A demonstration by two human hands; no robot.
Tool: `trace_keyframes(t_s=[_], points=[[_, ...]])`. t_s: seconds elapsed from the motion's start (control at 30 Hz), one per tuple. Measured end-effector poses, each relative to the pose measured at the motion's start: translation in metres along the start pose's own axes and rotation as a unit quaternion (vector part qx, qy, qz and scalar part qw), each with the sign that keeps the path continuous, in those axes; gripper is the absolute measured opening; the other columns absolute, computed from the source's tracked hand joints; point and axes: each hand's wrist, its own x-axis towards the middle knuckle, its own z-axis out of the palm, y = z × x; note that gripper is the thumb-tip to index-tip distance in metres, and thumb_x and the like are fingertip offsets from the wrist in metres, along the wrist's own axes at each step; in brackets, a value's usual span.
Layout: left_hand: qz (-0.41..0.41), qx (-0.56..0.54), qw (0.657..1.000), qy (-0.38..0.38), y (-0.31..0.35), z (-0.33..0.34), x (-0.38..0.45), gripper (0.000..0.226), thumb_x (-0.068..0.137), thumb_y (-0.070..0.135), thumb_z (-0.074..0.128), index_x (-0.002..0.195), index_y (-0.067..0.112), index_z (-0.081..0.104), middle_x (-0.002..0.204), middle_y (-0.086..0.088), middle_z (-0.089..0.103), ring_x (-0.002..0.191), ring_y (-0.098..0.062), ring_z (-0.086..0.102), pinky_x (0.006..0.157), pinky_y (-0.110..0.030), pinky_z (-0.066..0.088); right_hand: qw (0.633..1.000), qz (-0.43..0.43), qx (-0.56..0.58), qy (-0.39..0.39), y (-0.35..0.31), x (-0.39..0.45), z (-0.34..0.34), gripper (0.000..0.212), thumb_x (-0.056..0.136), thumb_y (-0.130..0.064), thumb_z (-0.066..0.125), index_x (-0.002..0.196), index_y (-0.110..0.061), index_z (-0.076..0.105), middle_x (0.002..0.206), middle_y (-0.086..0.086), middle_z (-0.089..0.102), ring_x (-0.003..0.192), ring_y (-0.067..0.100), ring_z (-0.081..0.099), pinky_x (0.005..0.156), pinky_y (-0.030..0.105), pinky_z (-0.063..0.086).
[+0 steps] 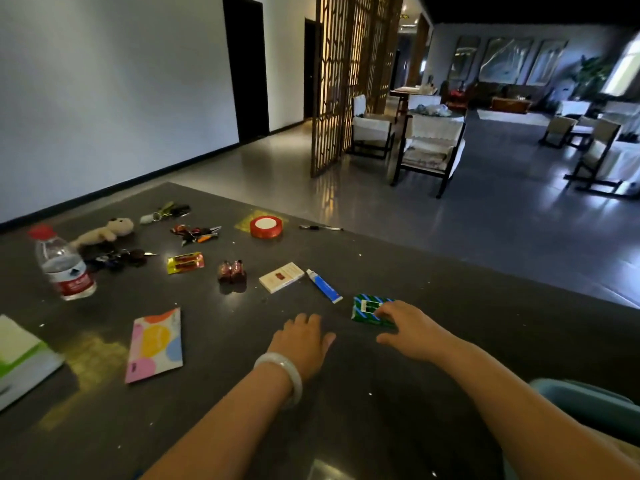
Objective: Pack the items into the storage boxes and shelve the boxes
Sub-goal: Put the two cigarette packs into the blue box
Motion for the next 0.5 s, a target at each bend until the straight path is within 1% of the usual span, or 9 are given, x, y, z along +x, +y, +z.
trace_keyframes(t_s=[0.1,0.13,0.2,0.23,0.3,0.4,0.5], points=[[-0.003,0.026,0.999,-0.019,-0.020,0.005,0.016,0.059,0.095,0.053,0.041,0.144,0.021,0.033,0.146,-0.007,0.036,0.133,-0.028,0.037,0.107,-0.044,0.037,0.999,0.031,0.016,-0.006,-0.002,0.022,0.010,0.059,0.085,-0.037,0.068,0.136,-0.023,0.043,0.137,0.002,0.045,0.125,0.016,0.043,0.105,0.033,0.038],[-0.007,0.037,0.999,-0.033,-0.026,0.008,0.021,0.062,0.095,0.053,0.041,0.147,0.021,0.029,0.151,-0.007,0.029,0.139,-0.029,0.029,0.110,-0.047,0.031,0.999,0.042,0.021,-0.008,-0.001,0.028,0.015,0.062,0.084,-0.038,0.068,0.138,-0.022,0.042,0.139,0.003,0.043,0.127,0.017,0.042,0.106,0.034,0.037],[-0.011,0.070,0.995,-0.066,-0.034,0.015,0.030,0.069,0.095,0.056,0.039,0.151,0.025,0.016,0.160,-0.006,0.008,0.147,-0.032,0.005,0.115,-0.053,0.016,0.998,0.063,0.025,-0.011,0.003,0.038,0.024,0.070,0.083,-0.040,0.069,0.142,-0.022,0.036,0.145,0.006,0.036,0.133,0.022,0.035,0.110,0.038,0.033],[-0.012,0.086,0.993,-0.081,-0.039,0.019,0.034,0.071,0.094,0.058,0.037,0.152,0.027,0.010,0.161,-0.005,-0.002,0.147,-0.033,-0.004,0.116,-0.055,0.010,0.997,0.073,0.023,-0.012,0.006,0.044,0.029,0.075,0.082,-0.042,0.069,0.144,-0.022,0.032,0.148,0.006,0.031,0.137,0.024,0.029,0.112,0.039,0.029],[-0.016,0.104,0.989,-0.107,-0.047,0.028,0.041,0.075,0.093,0.063,0.034,0.153,0.031,0.000,0.160,-0.004,-0.015,0.145,-0.033,-0.015,0.115,-0.057,0.002,0.996,0.083,0.005,-0.012,0.013,0.056,0.036,0.085,0.080,-0.044,0.071,0.148,-0.021,0.025,0.153,0.006,0.024,0.142,0.026,0.021,0.115,0.040,0.022],[-0.023,0.104,0.985,-0.136,-0.058,0.044,0.044,0.079,0.090,0.069,0.028,0.150,0.036,-0.013,0.157,-0.002,-0.026,0.143,-0.031,-0.025,0.115,-0.058,-0.006,0.994,0.100,-0.033,-0.010,0.027,0.071,0.041,0.099,0.076,-0.048,0.073,0.152,-0.023,0.014,0.159,0.004,0.013,0.145,0.026,0.010,0.119,0.041,0.014],[-0.016,0.100,0.987,-0.121,-0.065,0.058,0.045,0.079,0.090,0.071,0.024,0.146,0.039,-0.021,0.154,0.000,-0.032,0.140,-0.028,-0.031,0.113,-0.057,-0.014,0.990,0.135,-0.035,-0.011,0.041,0.083,0.044,0.106,0.075,-0.048,0.074,0.152,-0.030,0.004,0.161,0.001,0.002,0.147,0.028,0.001,0.118,0.047,0.009]])
